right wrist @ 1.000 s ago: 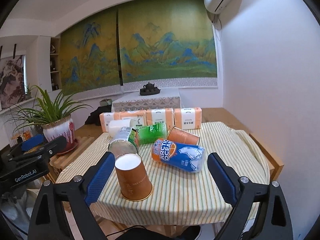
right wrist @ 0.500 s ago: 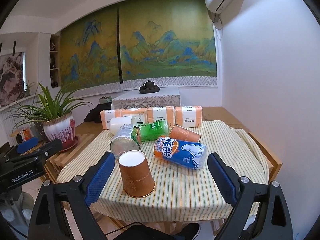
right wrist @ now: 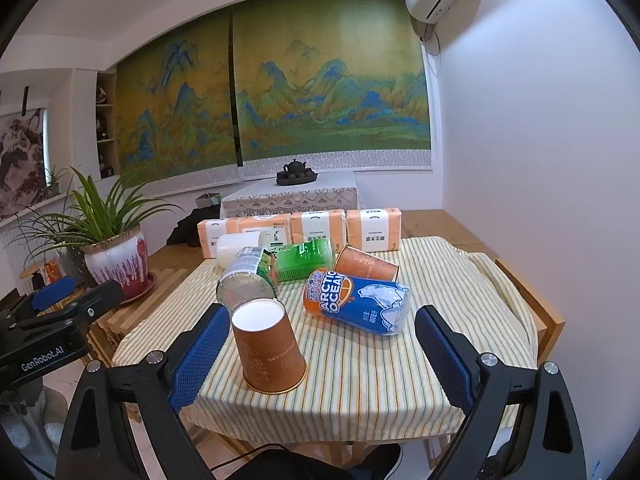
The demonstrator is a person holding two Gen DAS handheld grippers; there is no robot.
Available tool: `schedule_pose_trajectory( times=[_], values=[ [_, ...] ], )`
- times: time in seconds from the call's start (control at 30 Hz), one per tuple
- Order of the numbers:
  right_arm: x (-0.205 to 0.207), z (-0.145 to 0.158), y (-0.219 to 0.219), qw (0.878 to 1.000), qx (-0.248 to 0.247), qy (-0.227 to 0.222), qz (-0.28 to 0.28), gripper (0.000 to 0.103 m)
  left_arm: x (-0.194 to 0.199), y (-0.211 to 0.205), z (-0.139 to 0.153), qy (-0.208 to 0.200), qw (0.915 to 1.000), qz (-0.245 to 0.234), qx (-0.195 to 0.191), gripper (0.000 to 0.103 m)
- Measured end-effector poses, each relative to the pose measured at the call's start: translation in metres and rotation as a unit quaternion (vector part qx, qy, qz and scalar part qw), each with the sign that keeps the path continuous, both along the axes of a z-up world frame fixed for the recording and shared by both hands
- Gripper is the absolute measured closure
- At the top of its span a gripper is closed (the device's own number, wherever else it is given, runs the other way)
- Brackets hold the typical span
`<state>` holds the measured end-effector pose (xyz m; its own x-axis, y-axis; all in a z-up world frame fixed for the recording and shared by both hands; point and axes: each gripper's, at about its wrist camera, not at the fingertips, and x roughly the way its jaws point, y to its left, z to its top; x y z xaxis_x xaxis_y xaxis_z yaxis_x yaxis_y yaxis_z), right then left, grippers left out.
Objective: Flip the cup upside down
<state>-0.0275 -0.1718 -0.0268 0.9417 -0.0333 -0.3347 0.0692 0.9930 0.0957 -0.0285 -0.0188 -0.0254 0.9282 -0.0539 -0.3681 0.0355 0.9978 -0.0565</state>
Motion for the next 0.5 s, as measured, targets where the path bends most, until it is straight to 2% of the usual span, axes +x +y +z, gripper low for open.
schedule_pose_trajectory(
  times=[0.3, 0.37, 0.5],
  values=[
    [0.0018, -0.0004, -0.0016, 1.0, 0.003, 0.002, 0.0, 0.011, 0.0024, -0.0031, -0.002, 0.005, 1.0, -0.006, 0.002, 0.005],
    [0.002, -0.001, -0.0016, 1.0, 0.003, 0.003, -0.001, 0.011, 0.0027, -0.0025, -0.0026, 0.005, 1.0, -0.007, -0.001, 0.0],
    [0.0027, -0.0016, -0.0028, 1.0, 0.006, 0.005, -0.001, 0.011, 0.0023, -0.0019, -0.0029, 0.002, 1.0, -0.006, -0.001, 0.0]
  ],
)
